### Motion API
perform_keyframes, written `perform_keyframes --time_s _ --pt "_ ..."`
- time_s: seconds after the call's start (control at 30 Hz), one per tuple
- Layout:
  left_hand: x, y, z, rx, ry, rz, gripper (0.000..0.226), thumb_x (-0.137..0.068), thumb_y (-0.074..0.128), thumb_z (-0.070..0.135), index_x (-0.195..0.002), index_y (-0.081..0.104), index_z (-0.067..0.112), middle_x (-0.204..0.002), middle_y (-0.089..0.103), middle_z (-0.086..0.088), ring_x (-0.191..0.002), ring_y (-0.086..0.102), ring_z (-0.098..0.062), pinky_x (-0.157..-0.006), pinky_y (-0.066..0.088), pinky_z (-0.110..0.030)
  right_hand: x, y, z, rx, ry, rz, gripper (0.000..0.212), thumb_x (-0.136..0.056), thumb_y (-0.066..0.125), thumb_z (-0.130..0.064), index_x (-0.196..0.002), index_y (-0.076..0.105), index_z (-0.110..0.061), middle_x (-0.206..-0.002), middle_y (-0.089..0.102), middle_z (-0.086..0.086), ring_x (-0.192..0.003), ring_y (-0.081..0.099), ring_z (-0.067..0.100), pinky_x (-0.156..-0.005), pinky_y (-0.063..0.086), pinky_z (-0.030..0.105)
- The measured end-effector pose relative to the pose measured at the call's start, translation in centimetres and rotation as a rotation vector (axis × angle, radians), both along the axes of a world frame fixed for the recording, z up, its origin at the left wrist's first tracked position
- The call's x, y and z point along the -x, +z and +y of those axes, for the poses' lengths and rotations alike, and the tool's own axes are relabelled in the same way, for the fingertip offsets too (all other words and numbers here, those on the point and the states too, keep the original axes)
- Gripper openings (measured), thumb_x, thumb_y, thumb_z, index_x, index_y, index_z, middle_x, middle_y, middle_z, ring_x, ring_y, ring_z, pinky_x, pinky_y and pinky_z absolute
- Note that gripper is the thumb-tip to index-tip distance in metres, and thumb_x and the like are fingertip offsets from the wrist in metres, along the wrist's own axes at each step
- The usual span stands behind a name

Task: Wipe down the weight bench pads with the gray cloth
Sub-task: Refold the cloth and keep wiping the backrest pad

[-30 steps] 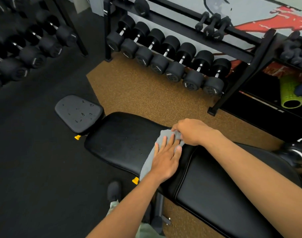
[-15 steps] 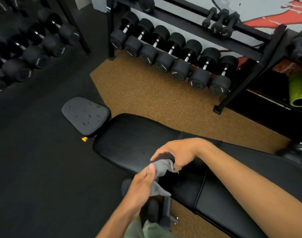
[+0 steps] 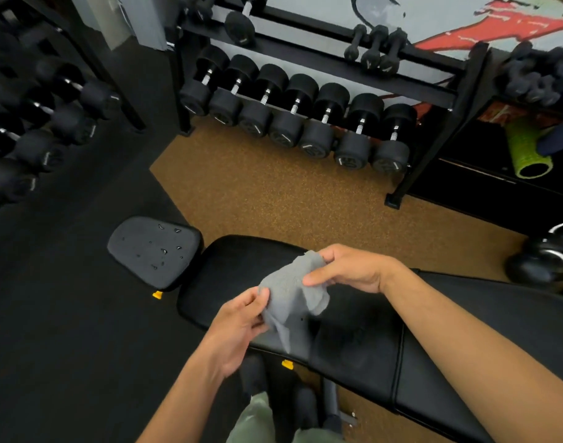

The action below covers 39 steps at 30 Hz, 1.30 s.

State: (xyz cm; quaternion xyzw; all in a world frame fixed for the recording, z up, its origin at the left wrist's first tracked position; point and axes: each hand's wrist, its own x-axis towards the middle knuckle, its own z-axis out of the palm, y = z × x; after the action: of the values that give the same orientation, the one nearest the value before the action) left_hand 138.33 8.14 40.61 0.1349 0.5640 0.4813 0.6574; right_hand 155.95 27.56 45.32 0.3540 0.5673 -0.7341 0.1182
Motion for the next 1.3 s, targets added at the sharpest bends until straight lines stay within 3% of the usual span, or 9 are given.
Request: perform_keyframes --time_s 0.13,0.27,0.4,0.6,0.77,0.9,1.0,1.13,1.3 --pt "1.4 0.0 1.7 -0.026 -0.1 0.053 0.034 -0.093 0.076 0.019 -0.122 0.071 0.003 -0.119 0.075 -0.019 -0.113 0.071 -0.032 -0.11 0.052 -0.05 0.7 -0.3 0.0 0.109 -0.222 0.024 0.039 -0.096 0.068 -0.017 -0.133 0.064 -0.007 -0.129 0.069 0.014 -0.119 0.067 0.028 -0.106 0.051 0.047" --pt "2.7 0.6 3.4 -0.031 -0.1 0.108 0.027 -0.094 0.073 0.011 -0.121 0.072 0.004 -0.113 0.078 -0.015 -0.106 0.073 -0.026 -0.096 0.059 -0.037 0.5 -0.6 0.4 0.079 -0.193 0.036 0.051 -0.089 0.077 -0.011 -0.138 0.061 -0.014 -0.133 0.067 0.011 -0.125 0.064 0.029 -0.109 0.048 0.054" --pt "4.0 0.5 4.2 -0.035 -0.129 0.103 0.028 -0.097 0.07 0.014 -0.125 0.072 0.01 -0.12 0.077 -0.014 -0.113 0.073 -0.03 -0.1 0.055 -0.048 0.5 -1.0 0.2 0.049 -0.13 -0.011 0.069 -0.077 0.084 0.002 -0.138 0.062 -0.021 -0.133 0.069 0.006 -0.124 0.064 0.023 -0.103 0.053 0.044" --pt "4.8 0.7 4.8 -0.062 -0.159 -0.001 0.031 -0.102 0.063 0.018 -0.131 0.071 0.011 -0.127 0.073 -0.017 -0.119 0.07 -0.033 -0.101 0.054 -0.045 0.3 -2.4 -0.4 0.144 -0.498 0.035 0.056 -0.077 0.084 -0.005 -0.13 0.067 -0.009 -0.127 0.072 0.008 -0.124 0.064 0.024 -0.109 0.049 0.041" --pt "4.9 0.0 4.9 -0.024 -0.132 0.019 0.035 -0.089 0.079 0.025 -0.12 0.076 0.008 -0.123 0.074 -0.021 -0.11 0.073 -0.033 -0.1 0.055 -0.048 1.1 -2.4 -0.5 0.077 -0.61 0.062 0.047 -0.08 0.083 -0.01 -0.123 0.069 -0.001 -0.118 0.075 0.009 -0.114 0.07 0.022 -0.094 0.056 0.031" --pt "5.0 0.2 5.3 0.065 -0.209 0.203 0.071 -0.07 0.093 0.043 -0.129 0.068 0.012 -0.116 0.077 -0.014 -0.107 0.076 -0.025 -0.099 0.059 -0.045 1.6 -1.4 0.1 -0.067 -0.468 0.031 0.038 -0.079 0.084 -0.006 -0.115 0.072 -0.002 -0.111 0.077 0.011 -0.11 0.072 0.024 -0.097 0.056 0.033" --pt "5.7 1.3 6.6 -0.017 -0.24 0.437 0.1 -0.065 0.09 0.064 -0.151 0.047 0.037 -0.139 0.064 0.009 -0.128 0.061 -0.009 -0.112 0.047 -0.037 2.0 -0.1 0.4 -0.199 -0.255 -0.012 0.037 -0.079 0.086 -0.009 -0.112 0.074 -0.003 -0.109 0.078 0.011 -0.107 0.073 0.023 -0.1 0.056 0.038" --pt "6.1 3.8 9.7 -0.328 -0.424 0.388 0.073 -0.09 0.078 0.026 -0.154 0.044 0.037 -0.154 0.053 0.015 -0.146 0.041 0.001 -0.121 0.03 -0.027 2.5 2.0 0.7 -0.228 -0.015 0.024 0.037 -0.084 0.083 -0.012 -0.118 0.073 -0.006 -0.113 0.077 0.008 -0.109 0.073 0.023 -0.1 0.056 0.039" --pt "6.5 3.5 11.2 -0.298 -0.496 0.167 0.056 -0.091 0.078 0.006 -0.143 0.061 0.017 -0.135 0.069 -0.015 -0.133 0.061 -0.031 -0.113 0.048 -0.041 1.8 2.3 1.1 -0.15 -0.057 0.08 0.037 -0.089 0.077 -0.008 -0.124 0.069 -0.004 -0.121 0.073 0.016 -0.117 0.068 0.031 -0.106 0.051 0.046"
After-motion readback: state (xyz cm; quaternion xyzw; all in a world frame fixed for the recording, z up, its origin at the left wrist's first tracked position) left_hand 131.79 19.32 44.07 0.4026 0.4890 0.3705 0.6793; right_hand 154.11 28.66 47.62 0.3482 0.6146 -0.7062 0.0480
